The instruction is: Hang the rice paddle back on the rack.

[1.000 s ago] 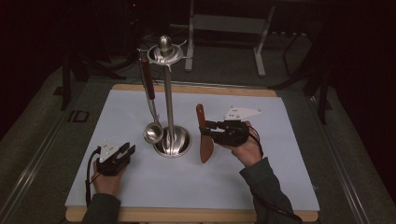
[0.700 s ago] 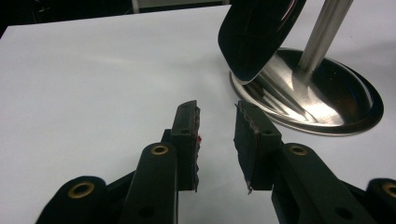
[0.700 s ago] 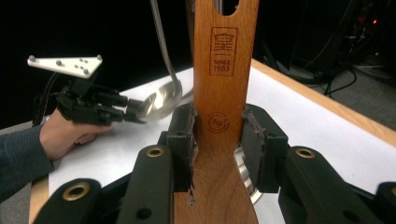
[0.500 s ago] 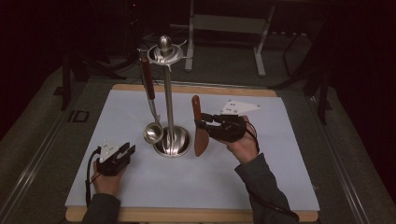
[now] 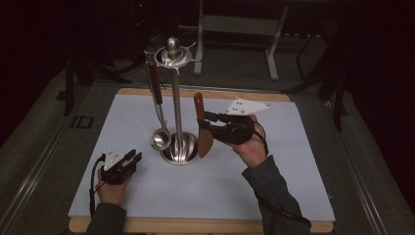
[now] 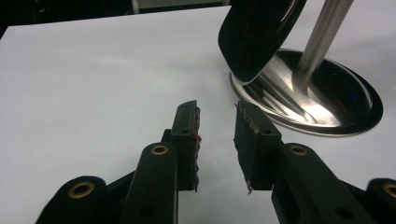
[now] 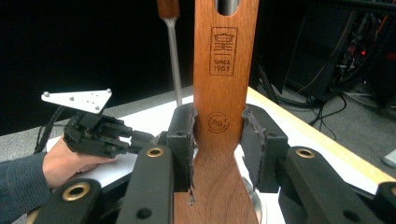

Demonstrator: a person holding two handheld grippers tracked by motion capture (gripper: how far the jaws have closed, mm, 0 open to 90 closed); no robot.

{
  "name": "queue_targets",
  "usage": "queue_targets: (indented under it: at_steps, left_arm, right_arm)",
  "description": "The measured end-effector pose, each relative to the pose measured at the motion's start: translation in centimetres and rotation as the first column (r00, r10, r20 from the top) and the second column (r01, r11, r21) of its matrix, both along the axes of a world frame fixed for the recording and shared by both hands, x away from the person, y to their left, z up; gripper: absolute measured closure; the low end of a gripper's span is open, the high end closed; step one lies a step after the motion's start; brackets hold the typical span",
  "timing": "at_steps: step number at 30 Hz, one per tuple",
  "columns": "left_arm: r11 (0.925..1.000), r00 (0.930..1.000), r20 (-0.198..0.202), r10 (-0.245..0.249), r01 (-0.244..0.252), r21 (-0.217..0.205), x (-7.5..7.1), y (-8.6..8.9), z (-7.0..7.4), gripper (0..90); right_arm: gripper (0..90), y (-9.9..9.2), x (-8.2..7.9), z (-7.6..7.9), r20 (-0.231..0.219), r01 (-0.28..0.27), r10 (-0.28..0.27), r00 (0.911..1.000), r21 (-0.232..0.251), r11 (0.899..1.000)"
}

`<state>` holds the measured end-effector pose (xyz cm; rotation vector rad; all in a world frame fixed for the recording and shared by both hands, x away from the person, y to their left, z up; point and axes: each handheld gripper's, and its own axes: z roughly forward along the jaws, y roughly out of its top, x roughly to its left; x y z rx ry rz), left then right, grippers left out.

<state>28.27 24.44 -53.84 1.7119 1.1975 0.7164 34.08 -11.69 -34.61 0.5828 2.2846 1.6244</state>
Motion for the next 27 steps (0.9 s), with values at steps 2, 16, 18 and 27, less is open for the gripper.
queue_targets:
  at_steps: [2,16,18,27]
  left_arm:
    - [1.0000,1.0000,0.000,0.000,0.000,0.001,0.0,0.0,0.0,70.1]
    - [1.0000,1.0000,0.000,0.000,0.000,-0.001,0.0,0.0,0.0,70.1]
    - [1.0000,1.0000,0.000,0.000,0.000,0.000,0.0,0.0,0.0,70.1]
    - [1.0000,1.0000,0.000,-0.001,0.001,0.001,0.0,0.0,0.0,70.0]
  right_arm:
    - [66.2,0.2,-0.1,0.4,0.009,-0.006,0.006,0.9999,0.001,1.000]
    - [66.2,1.6,-0.8,2.7,0.063,-0.023,0.021,0.9978,0.028,0.999]
    - [66.2,1.7,-0.9,3.0,0.072,-0.022,0.020,0.9972,0.033,0.999]
    - [66.2,2.4,-1.2,4.2,0.092,-0.018,0.014,0.9957,0.050,0.999]
